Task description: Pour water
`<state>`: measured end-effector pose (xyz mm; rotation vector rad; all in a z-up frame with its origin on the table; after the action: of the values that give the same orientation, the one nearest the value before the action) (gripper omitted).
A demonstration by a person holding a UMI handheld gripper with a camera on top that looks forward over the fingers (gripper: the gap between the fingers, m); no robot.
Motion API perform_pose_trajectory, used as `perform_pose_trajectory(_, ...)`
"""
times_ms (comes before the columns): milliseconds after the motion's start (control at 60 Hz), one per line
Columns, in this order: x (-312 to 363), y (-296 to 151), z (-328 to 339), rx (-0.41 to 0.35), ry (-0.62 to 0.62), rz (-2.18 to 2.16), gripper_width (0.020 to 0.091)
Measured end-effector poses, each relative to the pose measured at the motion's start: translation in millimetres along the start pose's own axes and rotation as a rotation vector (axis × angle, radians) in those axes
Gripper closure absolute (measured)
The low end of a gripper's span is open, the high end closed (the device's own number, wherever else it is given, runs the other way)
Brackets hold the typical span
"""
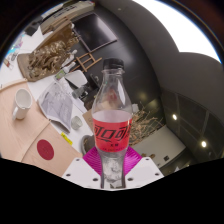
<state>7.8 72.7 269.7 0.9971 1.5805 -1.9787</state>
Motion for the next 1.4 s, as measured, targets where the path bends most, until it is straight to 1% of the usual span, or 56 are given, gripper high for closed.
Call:
perform_pose_trajectory(83, 19, -32, -14, -0.072, 0.017, 0.179, 0.0878)
perform_pose_trajectory(133, 29, -47, -18, -0.103, 0.025, 0.286, 0.0878)
perform_pose_trajectory(317, 82, -84, -36, -0.211, 0.056, 0.653, 0.0880)
perform_pose_trajectory(450, 113, -98, -45, -0.287, 0.100, 0.907, 0.0881)
perform_pose_trajectory(517, 125, -98, -49, -0.300, 0.117, 1.016, 0.0880)
perform_pose_trajectory(567, 132, -99, -49, -0.326, 0.120, 1.068, 0.0880)
perform_pose_trajectory(633, 139, -99, -50, -0.333, 0.118, 1.101, 0.0879)
perform_pose_trajectory(783, 134, -99, -54, -0.299, 0.115, 1.063, 0.0881)
perform_pose_trajectory(867, 124, -101, -53, -0.278, 0.085, 0.959, 0.0881)
perform_pose_trajectory(933, 111, -100, -51, -0.242, 0.046, 0.806, 0.0880)
perform_pose_trajectory(1017, 98, -94, -45, -0.179, -0.014, 0.557, 0.0878)
perform_pose_trajectory(1150, 88, -77, -36, -0.069, -0.179, 0.080, 0.0875)
perform_pose_trajectory(1200, 91, -72, -31, -0.041, -0.241, -0.095, 0.0875)
perform_pose_trajectory(1217, 97, -71, -25, -0.033, -0.237, -0.149, 0.0875)
perform_pose_trajectory(1300, 104, -54, -30, 0.014, -0.342, -0.388, 0.0875)
perform_pose_trajectory(1400, 138, -28, -33, 0.085, -0.458, -0.626, 0.0876)
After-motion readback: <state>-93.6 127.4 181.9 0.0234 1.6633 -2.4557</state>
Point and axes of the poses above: the point between the fingertips, and its own axes, seen from behind it with the camera up: x to the left, y down, z backward, against the way the camera looks, the point moved 1 cm from there along z, backward, against the way the camera looks, and after that the axes turned 9 degrees about -z, right-handed, at the moved point
